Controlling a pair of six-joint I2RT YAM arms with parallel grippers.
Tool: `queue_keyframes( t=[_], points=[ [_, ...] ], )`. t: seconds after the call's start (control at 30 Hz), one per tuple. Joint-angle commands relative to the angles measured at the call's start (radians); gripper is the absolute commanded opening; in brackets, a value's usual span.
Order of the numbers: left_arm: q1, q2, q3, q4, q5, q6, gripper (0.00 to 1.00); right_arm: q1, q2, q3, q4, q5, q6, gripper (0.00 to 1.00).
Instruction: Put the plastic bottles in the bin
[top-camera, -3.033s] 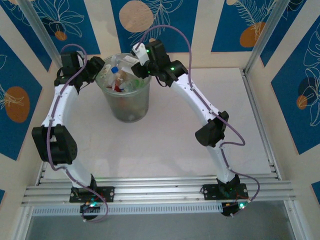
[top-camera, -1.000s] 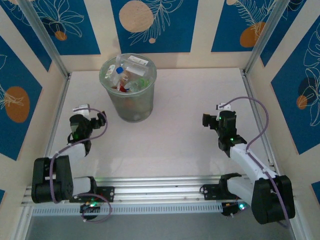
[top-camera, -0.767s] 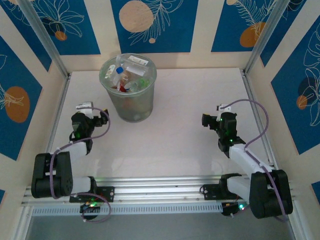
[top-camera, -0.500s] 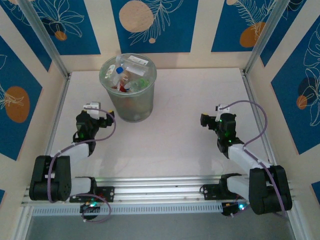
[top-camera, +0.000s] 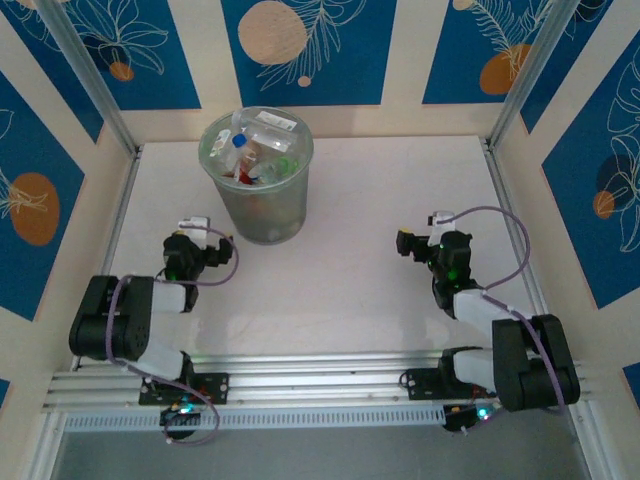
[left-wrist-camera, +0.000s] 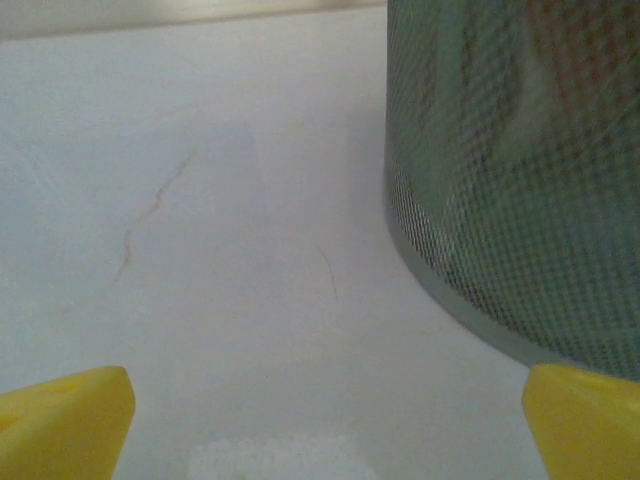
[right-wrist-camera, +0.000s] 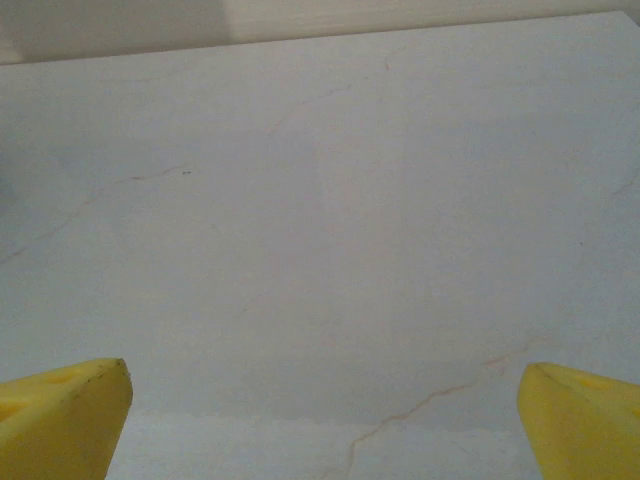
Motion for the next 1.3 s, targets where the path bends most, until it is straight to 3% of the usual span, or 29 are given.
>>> queue_keyframes(
  t=[0.0, 0.23, 0.4, 0.7, 0.77, 0.9, 1.27],
  points=[
    [-0.011, 0.013, 0.033, 0.038, 0.018, 0.021, 1.0, -0.006, 0.032, -0.006, 0.112, -0.055, -0.004, 0.99],
    [-0.01, 0.015, 0.074, -0.043, 0.003, 0.014, 0.99, -0.005, 0.077, 0.028, 0.113, -0.116, -0.057, 0.99],
    [-0.01, 0.016, 0.075, -0.044, 0.003, 0.014, 1.0, -0.023, 0.102, -0.014, 0.233, -0.198, -0.115, 0.99],
    [-0.01, 0.014, 0.074, -0.043, 0.001, 0.014, 0.99, -0.088, 0.308, 0.026, 0.364, -0.297, -0.081, 0.99],
    [-0.011, 0.015, 0.074, -0.043, 0.001, 0.014, 1.0, -0.107, 0.297, 0.048, 0.303, -0.318, -0.069, 0.99],
    [-0.01, 0.015, 0.074, -0.043, 0.001, 0.013, 0.99, -0.12, 0.309, 0.111, 0.191, -0.254, -0.024, 0.99],
    [-0.01, 0.016, 0.074, -0.042, 0.001, 0.015, 1.0, -0.09, 0.308, 0.108, 0.201, -0.182, -0.035, 0.99]
  ],
)
